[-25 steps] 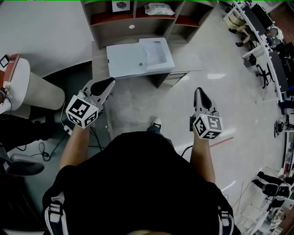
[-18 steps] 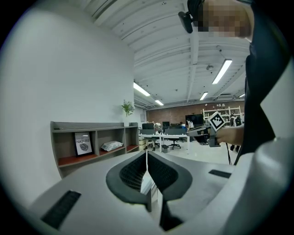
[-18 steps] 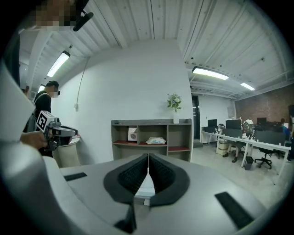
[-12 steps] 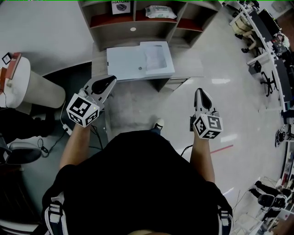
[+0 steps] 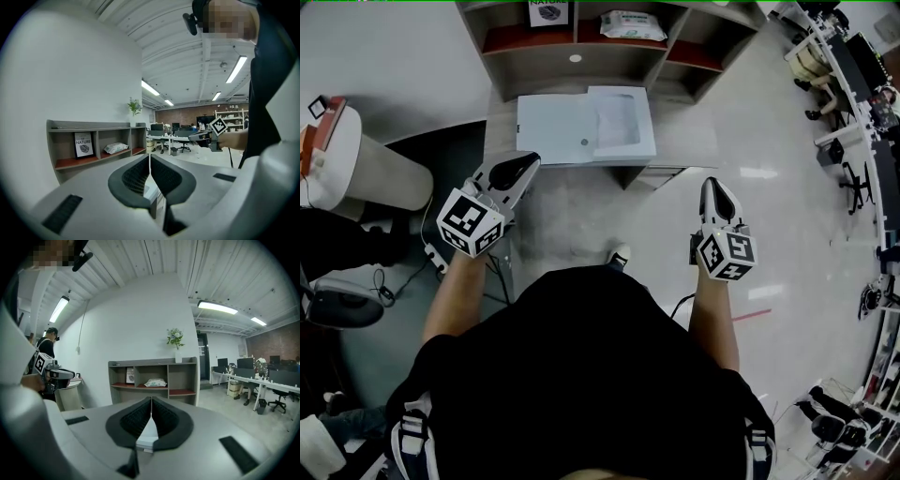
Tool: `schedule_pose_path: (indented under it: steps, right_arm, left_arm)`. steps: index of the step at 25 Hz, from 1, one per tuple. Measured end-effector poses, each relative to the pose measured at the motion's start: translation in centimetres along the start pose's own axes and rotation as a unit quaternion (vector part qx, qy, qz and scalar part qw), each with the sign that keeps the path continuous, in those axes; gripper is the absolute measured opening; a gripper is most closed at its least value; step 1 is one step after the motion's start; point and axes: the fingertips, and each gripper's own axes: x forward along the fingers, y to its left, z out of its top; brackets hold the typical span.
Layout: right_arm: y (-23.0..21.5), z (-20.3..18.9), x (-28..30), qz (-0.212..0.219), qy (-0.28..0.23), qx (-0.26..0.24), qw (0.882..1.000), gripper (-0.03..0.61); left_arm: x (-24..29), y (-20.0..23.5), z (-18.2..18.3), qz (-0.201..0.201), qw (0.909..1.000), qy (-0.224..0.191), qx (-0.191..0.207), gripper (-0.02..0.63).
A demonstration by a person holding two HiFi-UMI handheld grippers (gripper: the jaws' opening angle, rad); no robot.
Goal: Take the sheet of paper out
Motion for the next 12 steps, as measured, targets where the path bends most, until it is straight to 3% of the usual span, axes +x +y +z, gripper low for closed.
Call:
schedule_pose_path:
  steps: [12]
  right_arm:
    - [-4.5,-0.4,4.1,0.028,0.014,-0.006,0.999,0.017]
  left_arm:
    - [5.5,0.0,0.6,0.018,0.9998,0.005,0.000,0.029]
